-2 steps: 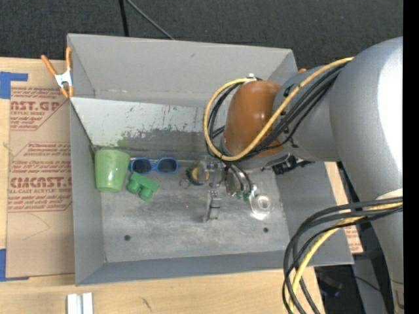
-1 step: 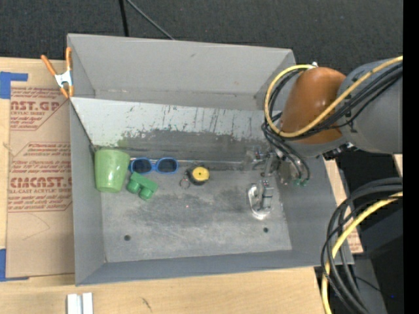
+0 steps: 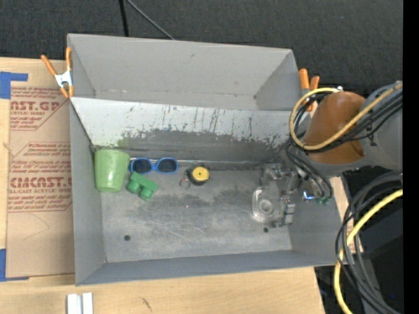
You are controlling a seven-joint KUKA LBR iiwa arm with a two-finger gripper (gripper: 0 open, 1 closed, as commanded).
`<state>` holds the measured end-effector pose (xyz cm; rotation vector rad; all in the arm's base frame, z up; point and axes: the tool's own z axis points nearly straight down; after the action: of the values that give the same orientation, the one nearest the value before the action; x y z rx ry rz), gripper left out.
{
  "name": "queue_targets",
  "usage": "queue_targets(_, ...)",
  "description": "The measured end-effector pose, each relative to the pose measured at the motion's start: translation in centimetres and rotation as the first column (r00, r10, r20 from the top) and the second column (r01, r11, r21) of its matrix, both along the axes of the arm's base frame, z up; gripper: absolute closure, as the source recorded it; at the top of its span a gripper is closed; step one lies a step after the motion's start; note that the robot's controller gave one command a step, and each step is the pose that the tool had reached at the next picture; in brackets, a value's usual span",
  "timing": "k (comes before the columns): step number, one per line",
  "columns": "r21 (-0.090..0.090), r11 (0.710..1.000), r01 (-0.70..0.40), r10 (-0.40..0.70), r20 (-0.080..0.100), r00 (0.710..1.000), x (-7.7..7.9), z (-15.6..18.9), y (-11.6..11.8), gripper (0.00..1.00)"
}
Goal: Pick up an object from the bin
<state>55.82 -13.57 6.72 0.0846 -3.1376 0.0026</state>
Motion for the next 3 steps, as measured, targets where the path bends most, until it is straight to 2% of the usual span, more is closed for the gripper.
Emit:
queue_targets(1, 0.002, 1.000, -0.005, 0.005, 0.004, 1.000, 0.2, 0.2, 0.4, 1.00)
queue_targets(2, 0.004, 0.939, -0.343, 0.343, 0.003, 0.939, -2.1, 0.2, 3.8, 1.00)
queue_targets(3, 0.003, 0.940, -0.341, 0.341, 0.004, 0.940, -2.0, 0.2, 3.8, 0.00)
